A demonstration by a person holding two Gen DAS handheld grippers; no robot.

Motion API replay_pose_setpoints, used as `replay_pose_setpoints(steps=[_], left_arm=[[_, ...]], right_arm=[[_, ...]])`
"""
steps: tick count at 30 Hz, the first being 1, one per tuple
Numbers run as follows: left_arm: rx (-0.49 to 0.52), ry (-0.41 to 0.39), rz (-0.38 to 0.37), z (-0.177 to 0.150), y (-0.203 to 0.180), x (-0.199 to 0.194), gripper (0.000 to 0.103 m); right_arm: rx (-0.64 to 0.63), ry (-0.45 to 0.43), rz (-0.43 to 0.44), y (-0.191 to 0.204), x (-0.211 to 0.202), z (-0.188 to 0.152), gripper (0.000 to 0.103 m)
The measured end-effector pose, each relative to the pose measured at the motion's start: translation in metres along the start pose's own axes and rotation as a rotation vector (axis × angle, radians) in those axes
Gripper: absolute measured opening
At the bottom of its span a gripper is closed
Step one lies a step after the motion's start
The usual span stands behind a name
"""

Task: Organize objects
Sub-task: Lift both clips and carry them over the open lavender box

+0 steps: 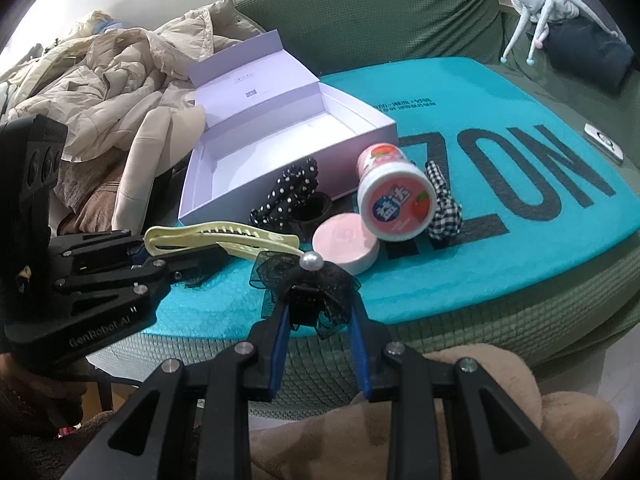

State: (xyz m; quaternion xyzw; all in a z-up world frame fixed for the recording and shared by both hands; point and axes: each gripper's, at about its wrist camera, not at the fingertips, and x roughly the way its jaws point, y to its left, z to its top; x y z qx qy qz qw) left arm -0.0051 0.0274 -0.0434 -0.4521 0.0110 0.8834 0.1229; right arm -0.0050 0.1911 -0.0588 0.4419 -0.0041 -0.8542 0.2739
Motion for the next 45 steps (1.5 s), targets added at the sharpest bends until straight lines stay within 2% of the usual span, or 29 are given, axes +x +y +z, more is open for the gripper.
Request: replay_pose_setpoints(steps=[4,17,20,23,33,45], left_arm=[[-0.01,-0.016,-0.009,0.007,0.003,-0.007,0.015],[-0.009,-0.059,0.002,0.029,0.008,-0.027,0.015],[-0.036,-0.057,-0.024,0.035,0.014,-0.03,0.015],[-0.031,-0.07,0.0,0.04,0.017,-0.032,0.015],[-0.009,-0.113,0.038,0.06,0.04,-0.034,0.015],[0.006,-0.125,0.076,0.081,0.073,-0.019,0.015]], right_arm=[[0.009,-0.001,0.021,-0.003,-0.006,0.009,0.028],[-0.075,-0.033,0.001,0.003,-0.02,0.045,0.028],[-0.093,-0.034,0.006,0.007,-0.02,0.054,0.028],[-0.112,-0.035,0.005,0.012,-0.019,0.061,0.028],[-0.16,-0.027,0.013,0.027,-0.004,0.093,0.028],[-0.212,-0.012,0.016,0.04,0.027,0.131,0.028]])
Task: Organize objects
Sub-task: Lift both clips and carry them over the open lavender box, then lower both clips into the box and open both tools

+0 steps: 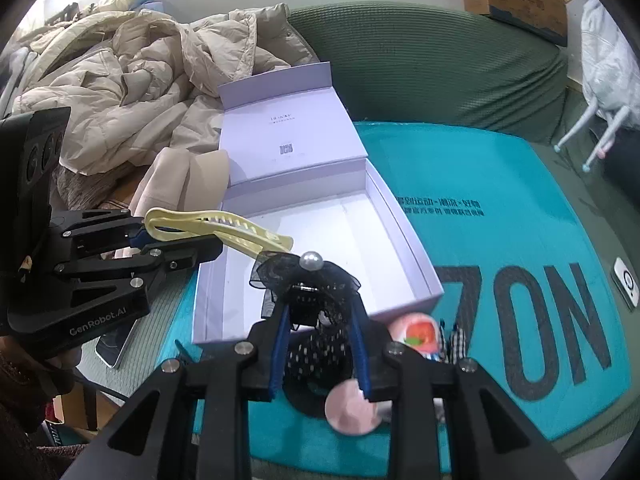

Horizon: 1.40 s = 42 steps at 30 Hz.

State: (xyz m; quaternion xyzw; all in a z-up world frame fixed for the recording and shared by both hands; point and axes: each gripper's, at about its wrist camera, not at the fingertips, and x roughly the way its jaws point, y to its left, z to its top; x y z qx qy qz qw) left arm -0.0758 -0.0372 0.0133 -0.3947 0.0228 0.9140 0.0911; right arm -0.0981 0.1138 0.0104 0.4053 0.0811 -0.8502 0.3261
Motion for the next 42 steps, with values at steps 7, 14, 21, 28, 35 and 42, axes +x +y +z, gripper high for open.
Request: replay_pose_setpoints(steps=[7,14,21,28,35,42], left_arm=[[-0.025,0.006,0.037,0.009,0.023,0.017,0.015],[-0.039,0.014,0.076,0.018,0.039,0.036,0.015],[-0.035,0.022,0.105,0.028,0.047,0.056,0.015],[-0.026,0.04,0.129,0.039,0.051,0.076,0.015],[-0.043,0.057,0.163,0.046,0.058,0.093,0.015],[-0.037,0.068,0.178,0.049,0.057,0.106,0.015]], right_arm=[[-0.034,-0.002,0.004,-0.001,0.022,0.024,0.028],[-0.064,0.019,0.012,-0.003,0.048,0.042,0.028],[-0.069,0.031,-0.003,-0.009,0.072,0.059,0.028],[-0.066,0.062,0.019,-0.015,0.095,0.074,0.028],[-0.054,0.08,0.027,-0.022,0.116,0.087,0.028],[-0.041,0.123,0.028,-0.029,0.14,0.093,0.028]])
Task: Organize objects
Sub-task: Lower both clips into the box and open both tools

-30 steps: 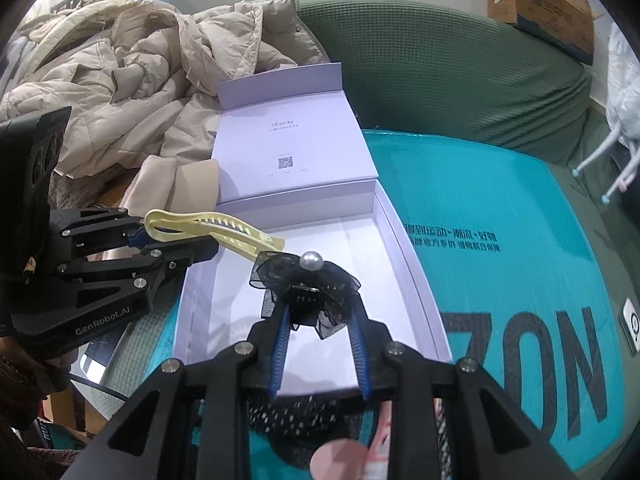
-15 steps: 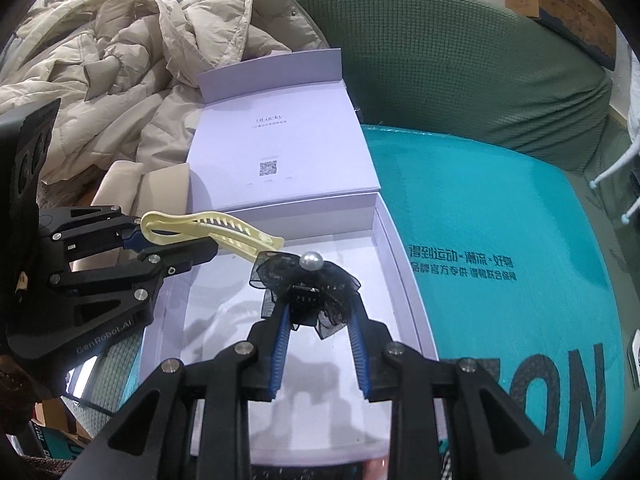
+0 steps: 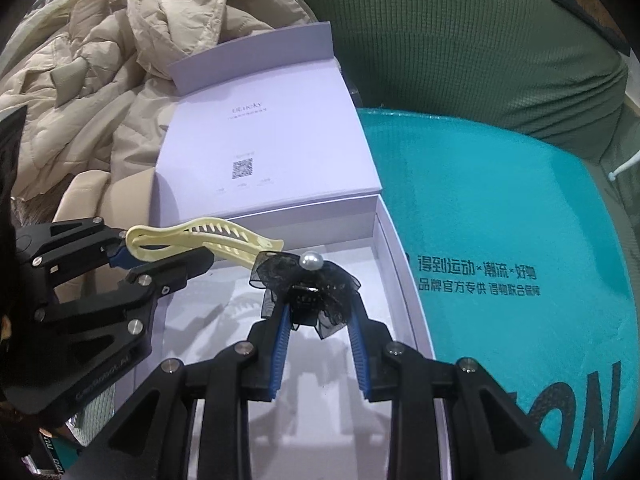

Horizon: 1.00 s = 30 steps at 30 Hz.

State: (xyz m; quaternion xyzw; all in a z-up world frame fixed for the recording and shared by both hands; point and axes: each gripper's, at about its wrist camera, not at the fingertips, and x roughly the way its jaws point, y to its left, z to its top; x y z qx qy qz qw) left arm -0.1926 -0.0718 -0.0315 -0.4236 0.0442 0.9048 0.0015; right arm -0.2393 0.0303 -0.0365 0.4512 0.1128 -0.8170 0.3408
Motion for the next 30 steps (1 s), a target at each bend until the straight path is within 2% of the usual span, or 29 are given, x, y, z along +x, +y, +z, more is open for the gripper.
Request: replay_pose_setpoints(steps=[15,30], left_arm=[[-0.015,0.069,0.002,-0.003,-0.001,0.029,0.015],[-0.019,0.112,0.008,-0.007,-0.003,0.043,0.015]], right_arm=[[-0.051,0.085,-0.014,0.001,0.033,0.002,0.028],[-0.062,0.144,-0.048,-0.003,0.045,-0.002,0.03]])
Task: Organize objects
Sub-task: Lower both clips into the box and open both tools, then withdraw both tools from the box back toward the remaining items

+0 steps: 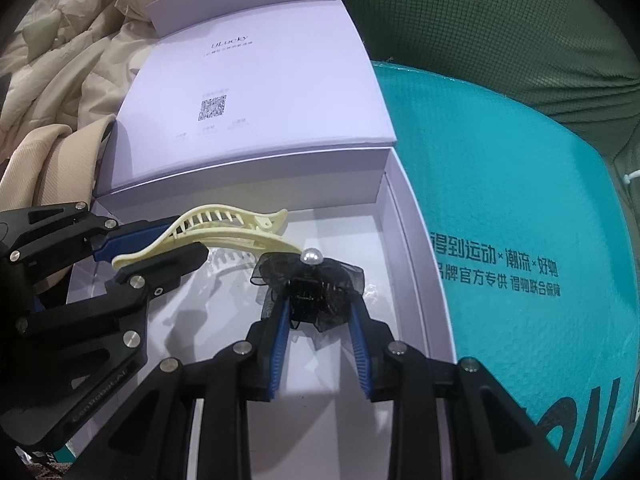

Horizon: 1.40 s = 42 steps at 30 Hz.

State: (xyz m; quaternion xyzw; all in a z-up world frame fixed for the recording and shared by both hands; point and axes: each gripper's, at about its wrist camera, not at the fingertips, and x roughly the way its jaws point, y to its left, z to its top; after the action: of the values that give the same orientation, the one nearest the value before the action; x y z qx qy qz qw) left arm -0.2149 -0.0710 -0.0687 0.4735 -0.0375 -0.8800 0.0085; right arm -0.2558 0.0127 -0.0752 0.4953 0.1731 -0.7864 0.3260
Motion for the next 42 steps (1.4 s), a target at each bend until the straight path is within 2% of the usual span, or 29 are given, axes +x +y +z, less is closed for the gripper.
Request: replay_pose_setpoints(steps=[5,8,11,18,24,30,42], left_arm=[[-0.011,0.0,-0.002,-0.002,0.001,-0.001,0.015],[-0.011,0.009,-0.001,-0.001,0.001,-0.001,0.016],[-0.013,0.006,-0.001,-0.001,0.001,-0.005,0.017],[0.004,-0.038,0.038,0.0,-0.005,-0.025,0.037],[-0.025,-0.078,0.017,0.002,-0.003,-0.045,0.051],[-0.022,-0.117,0.023,0.005,-0.01,-0.071,0.056],[-0.052,-0.203,0.057,0.01,-0.01,-0.121,0.074]], right_arm=[[0.002,0.01,-0.005,0.0,-0.001,0.0,0.035],[0.002,0.012,-0.011,-0.001,-0.005,0.0,0.045],[-0.003,0.006,-0.015,-0.003,-0.011,-0.001,0.046],[-0.004,-0.015,-0.044,-0.002,-0.03,-0.006,0.049],[-0.001,-0.046,-0.082,-0.006,-0.056,-0.009,0.049],[-0.003,-0.084,-0.117,0.002,-0.082,-0.01,0.05],[-0.003,-0.165,-0.161,0.004,-0.126,-0.005,0.062]])
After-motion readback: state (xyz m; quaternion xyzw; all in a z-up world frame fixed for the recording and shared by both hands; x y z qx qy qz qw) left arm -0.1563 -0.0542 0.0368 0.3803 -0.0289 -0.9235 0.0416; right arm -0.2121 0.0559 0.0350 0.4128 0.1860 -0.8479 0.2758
